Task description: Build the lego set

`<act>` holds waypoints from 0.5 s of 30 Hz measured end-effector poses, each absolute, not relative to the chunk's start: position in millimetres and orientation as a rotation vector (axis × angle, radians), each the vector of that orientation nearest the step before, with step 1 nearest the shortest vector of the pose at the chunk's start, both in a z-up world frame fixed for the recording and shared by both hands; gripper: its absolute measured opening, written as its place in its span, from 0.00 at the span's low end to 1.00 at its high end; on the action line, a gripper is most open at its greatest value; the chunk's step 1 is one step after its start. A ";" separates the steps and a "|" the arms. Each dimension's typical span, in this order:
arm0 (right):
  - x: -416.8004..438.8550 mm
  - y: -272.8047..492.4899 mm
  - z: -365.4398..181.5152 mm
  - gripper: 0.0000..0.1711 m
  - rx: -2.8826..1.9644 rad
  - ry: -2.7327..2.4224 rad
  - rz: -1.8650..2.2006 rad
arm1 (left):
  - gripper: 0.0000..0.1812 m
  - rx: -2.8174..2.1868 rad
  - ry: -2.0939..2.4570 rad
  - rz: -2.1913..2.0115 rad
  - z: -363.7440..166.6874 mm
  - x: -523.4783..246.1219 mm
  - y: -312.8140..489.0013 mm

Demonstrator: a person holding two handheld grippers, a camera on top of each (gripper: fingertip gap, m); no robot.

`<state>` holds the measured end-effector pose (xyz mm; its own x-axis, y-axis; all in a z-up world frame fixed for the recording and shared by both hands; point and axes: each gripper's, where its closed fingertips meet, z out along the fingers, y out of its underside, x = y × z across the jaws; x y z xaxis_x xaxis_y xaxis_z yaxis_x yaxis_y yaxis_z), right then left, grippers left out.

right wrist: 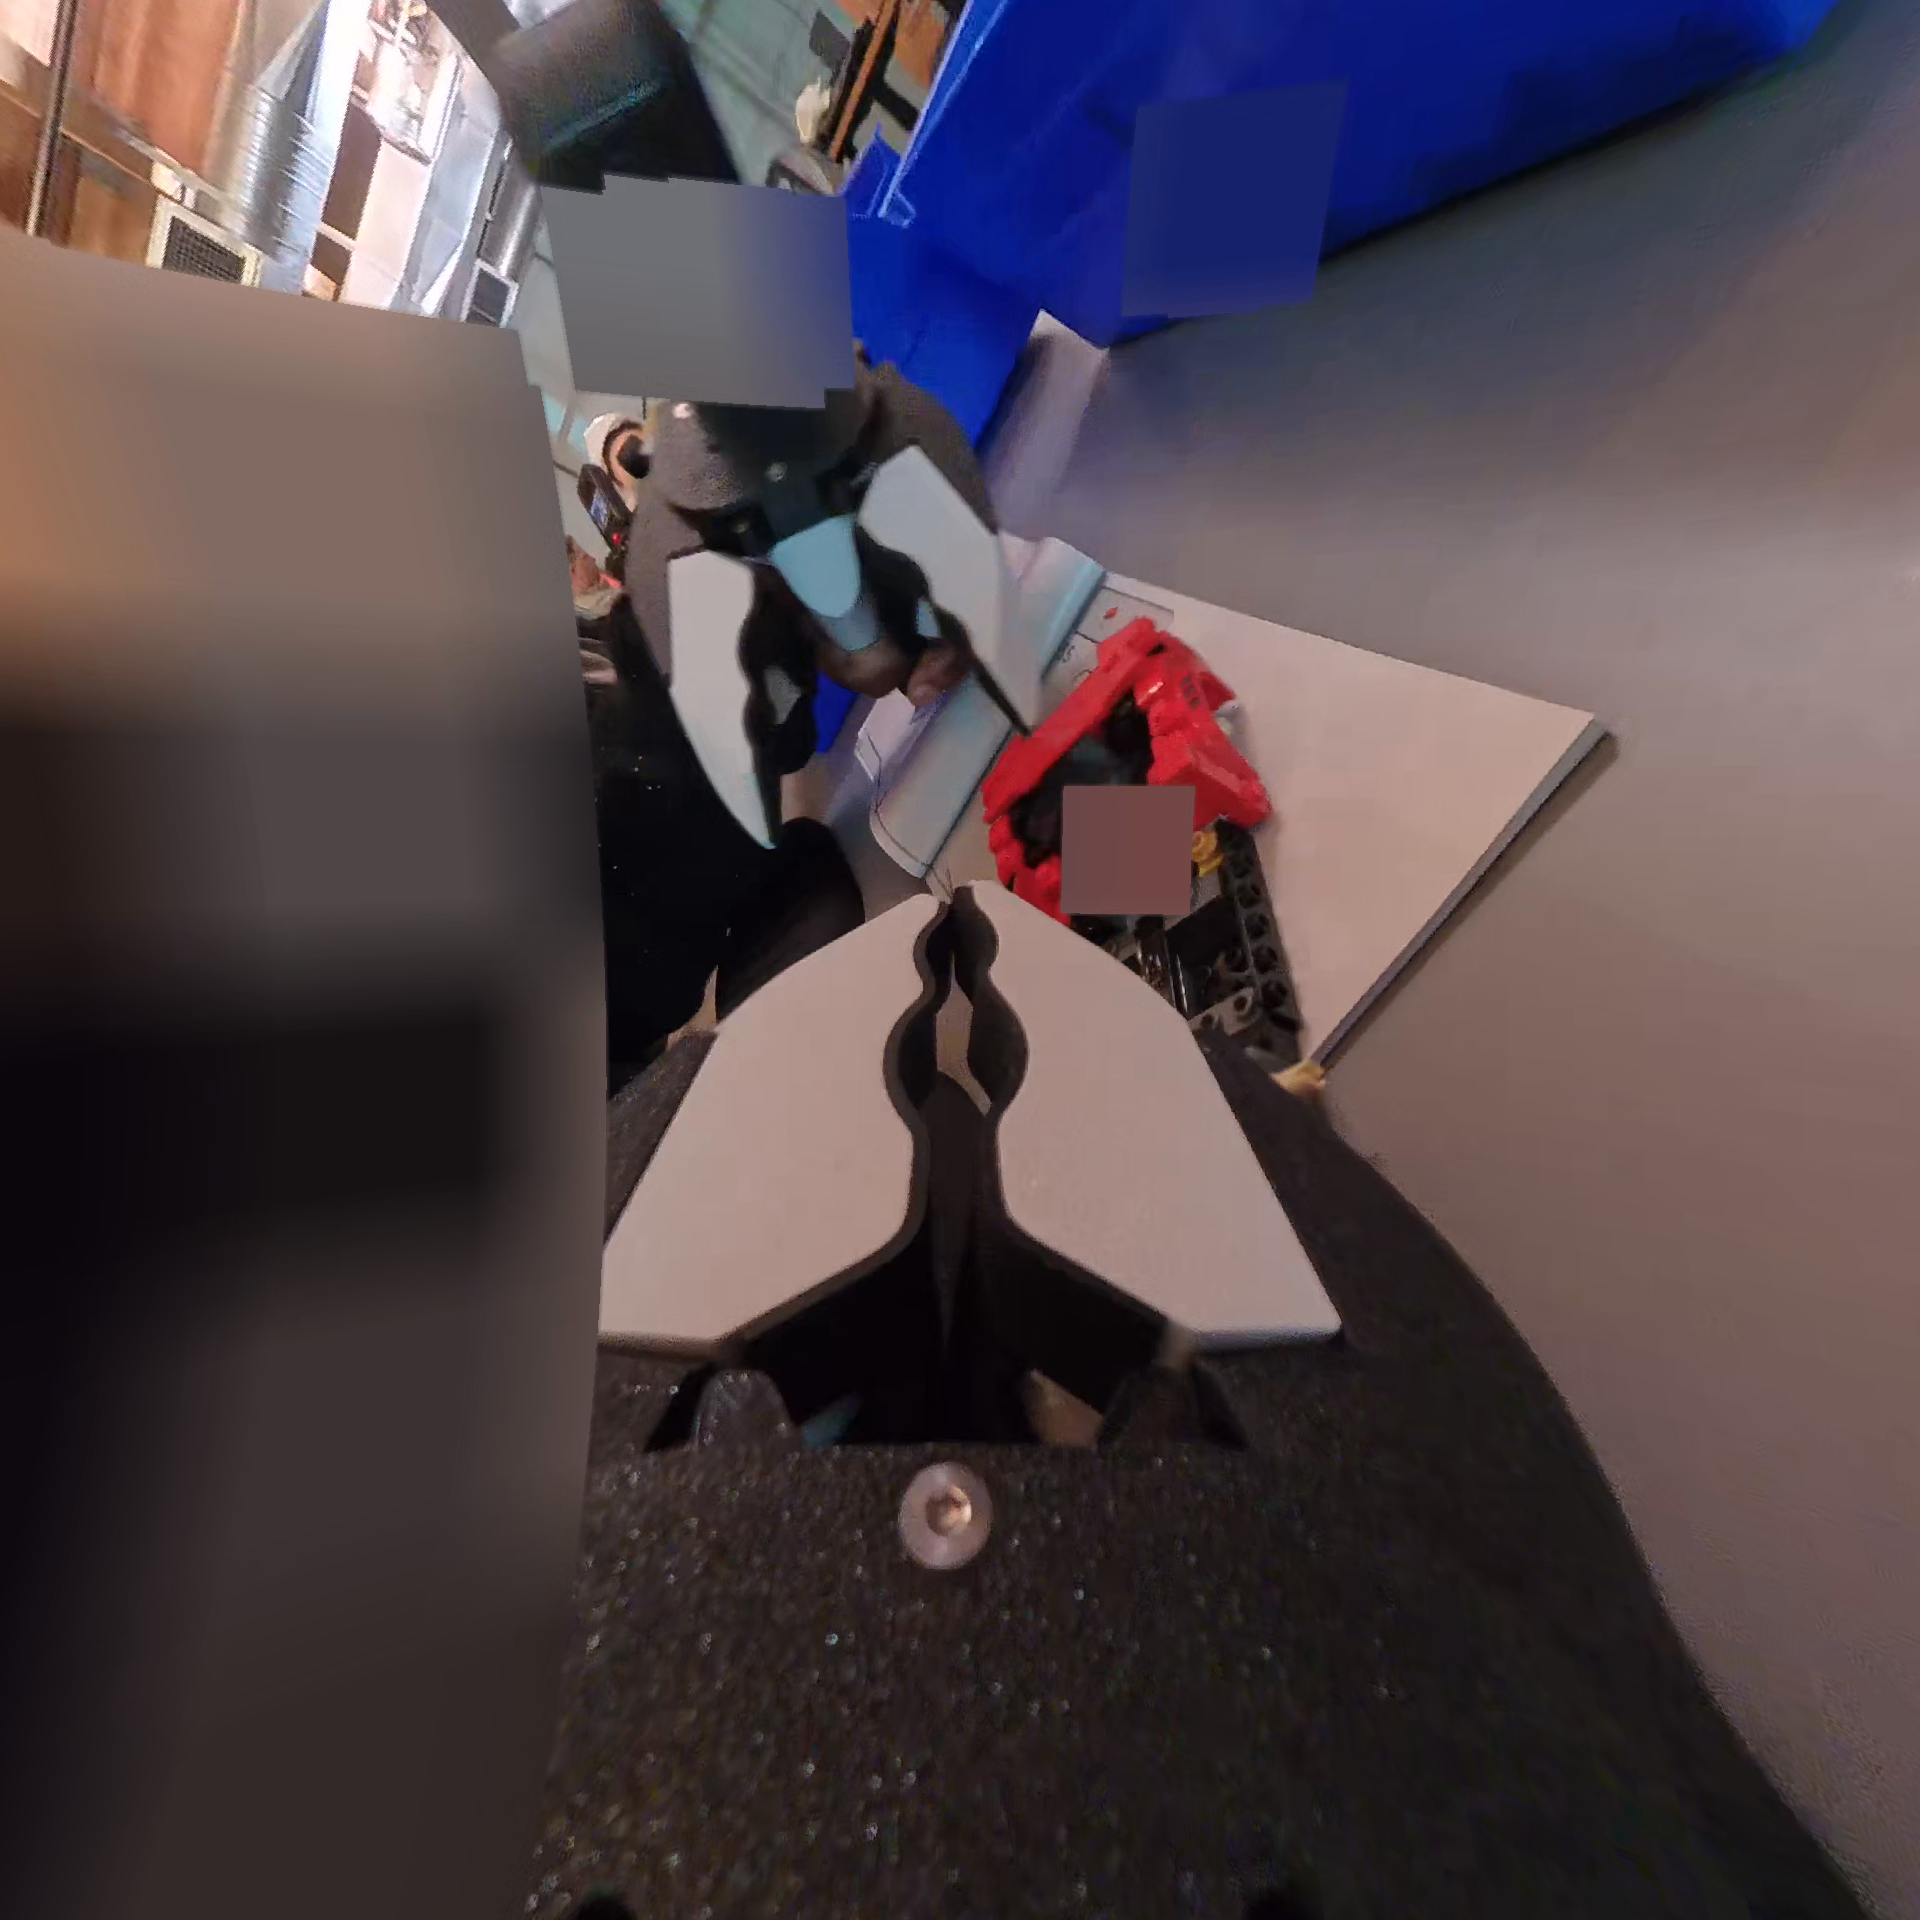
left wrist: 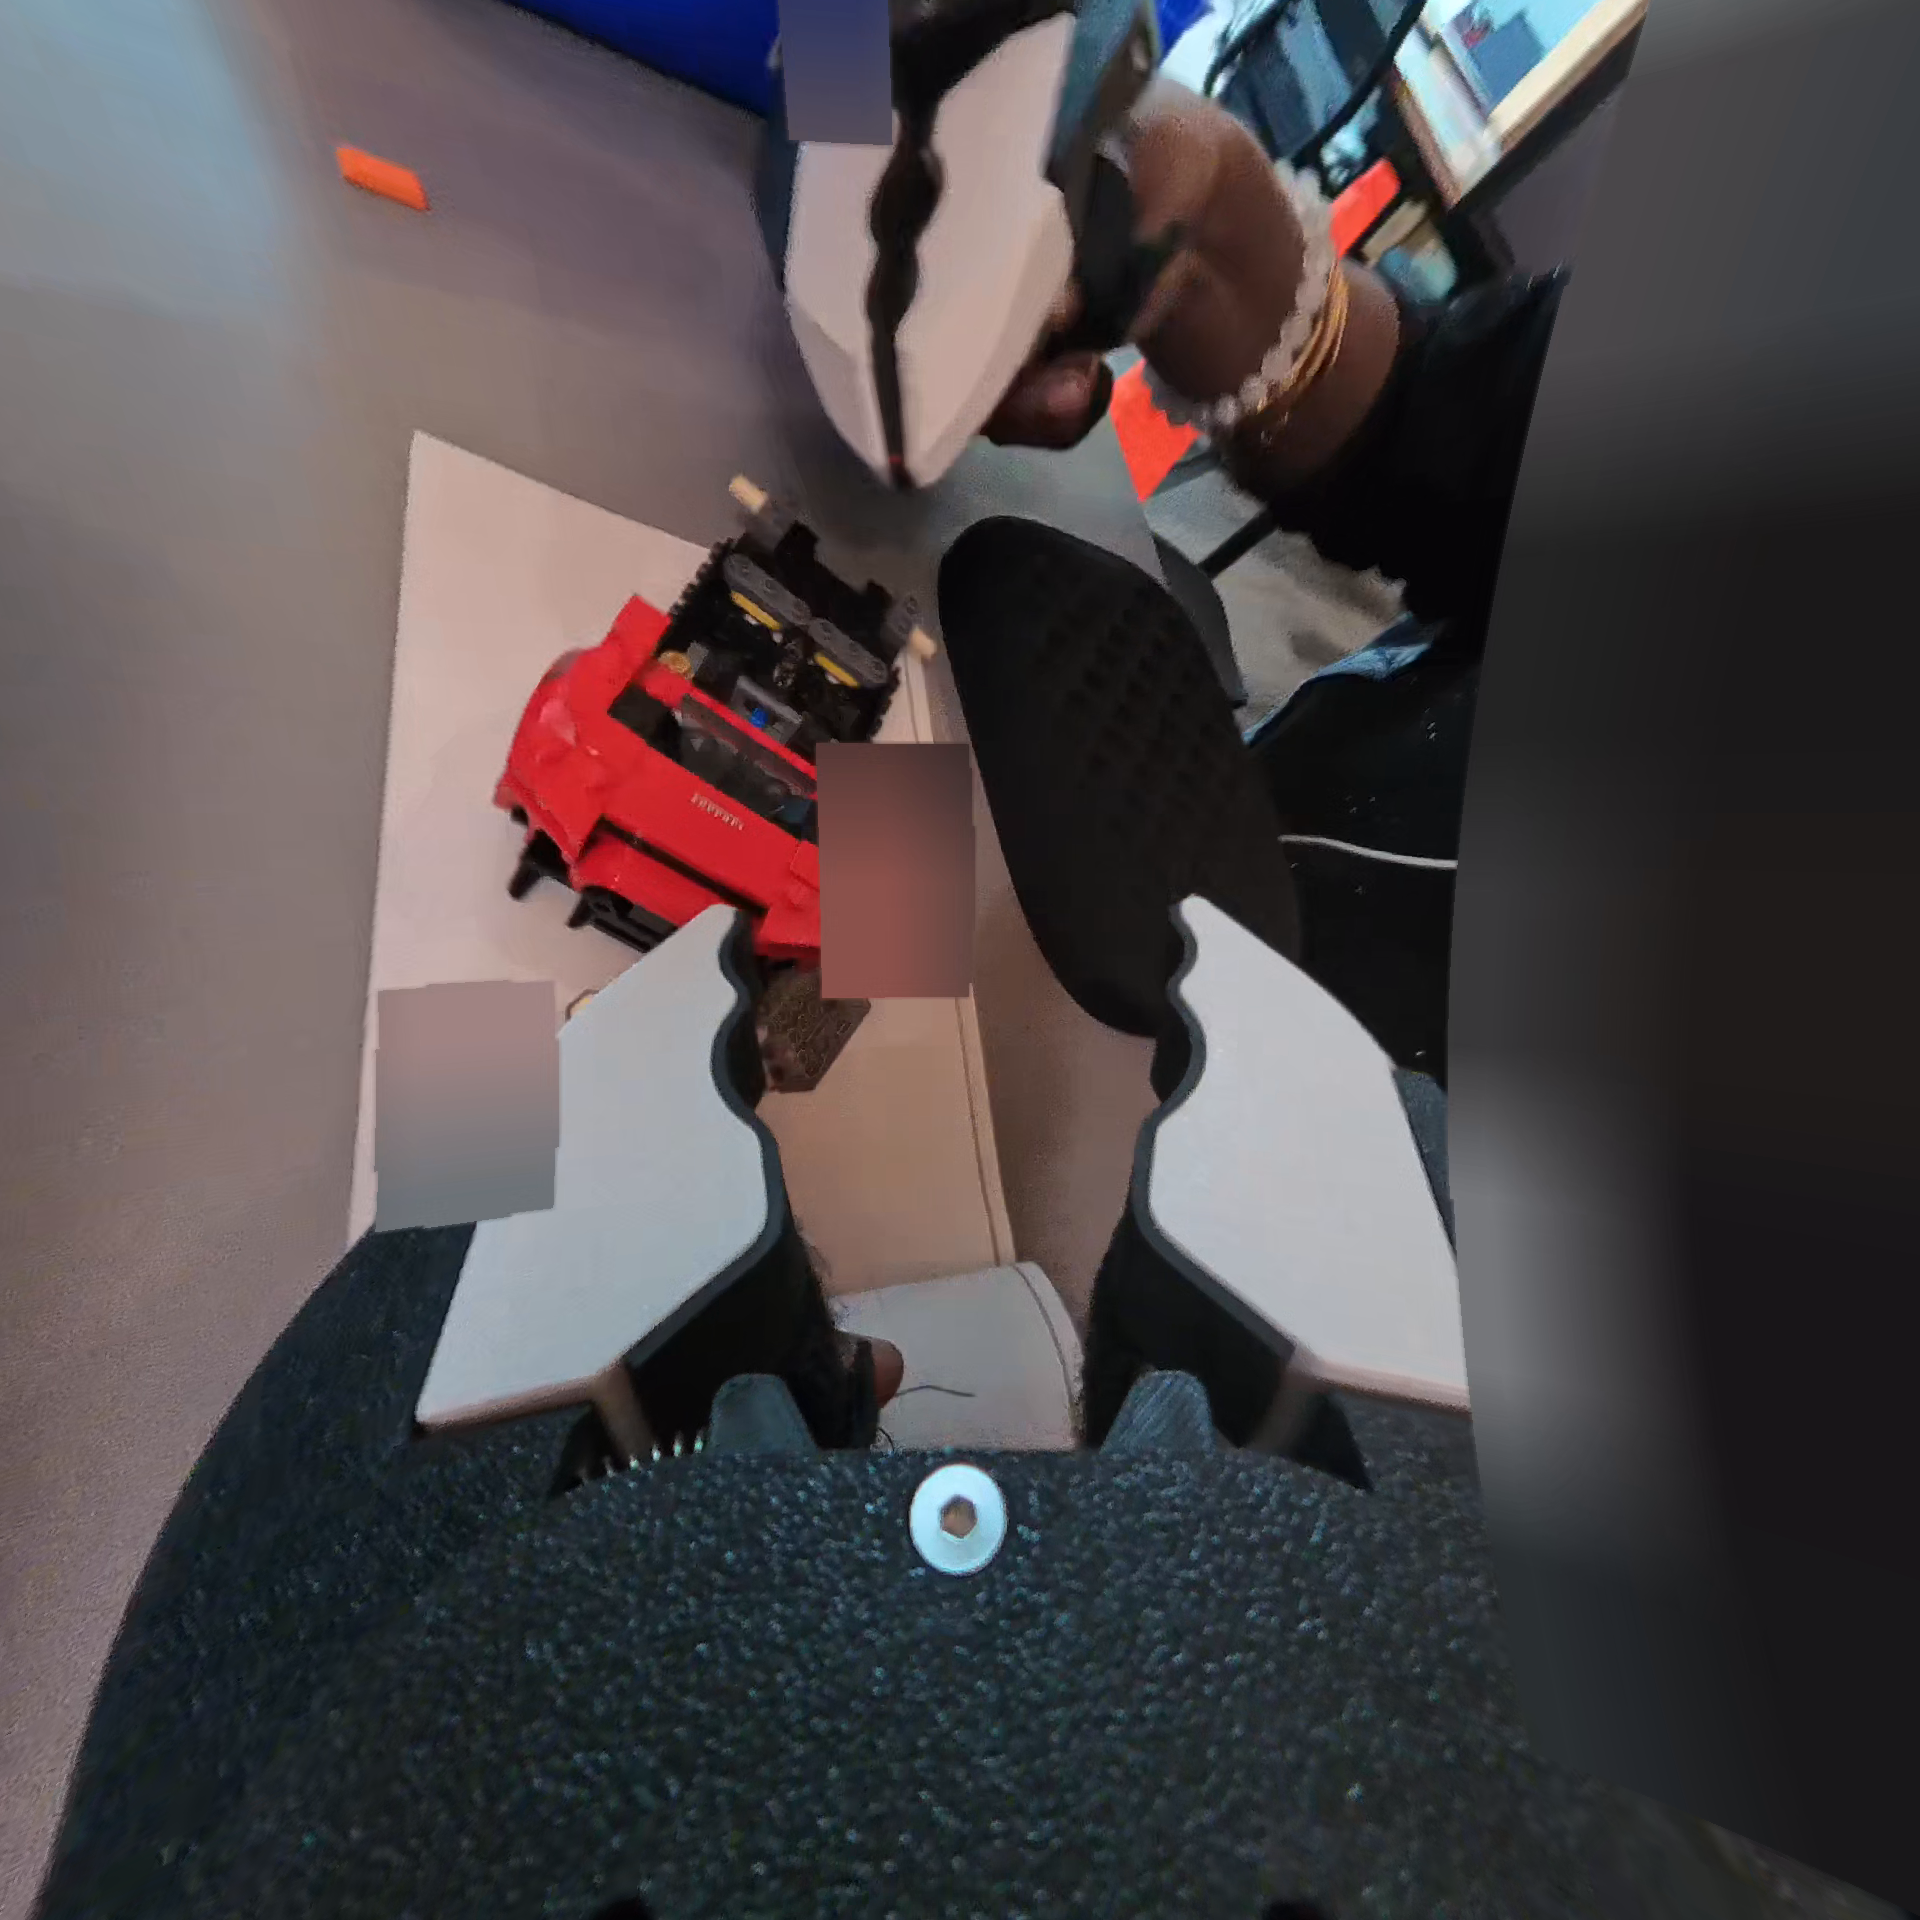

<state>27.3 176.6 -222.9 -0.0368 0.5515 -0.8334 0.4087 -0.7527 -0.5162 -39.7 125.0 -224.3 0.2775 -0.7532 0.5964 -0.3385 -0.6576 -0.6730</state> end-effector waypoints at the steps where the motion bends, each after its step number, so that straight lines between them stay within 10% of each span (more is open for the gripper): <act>1: 25.3 177.0 -223.5 0.00 -2.119 -1.075 1.926 | 0.39 -2.117 1.008 -1.290 -220.8 -41.3 124.5; 10: 1.9 184.4 -232.9 0.00 -2.393 -1.510 1.883 | 0.05 -1.900 1.344 -0.936 -197.4 -44.4 146.5; 15: -6.7 201.9 -239.0 0.00 -2.545 -1.467 1.886 | 0.02 -1.954 1.424 -0.860 -214.9 -41.5 168.9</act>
<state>-6.7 201.9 -239.0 0.0911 0.4096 -0.9077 0.7790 -0.5971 -0.1913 -41.5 168.9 -214.9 0.2276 -0.9593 0.1673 -0.5946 -0.2729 -0.7563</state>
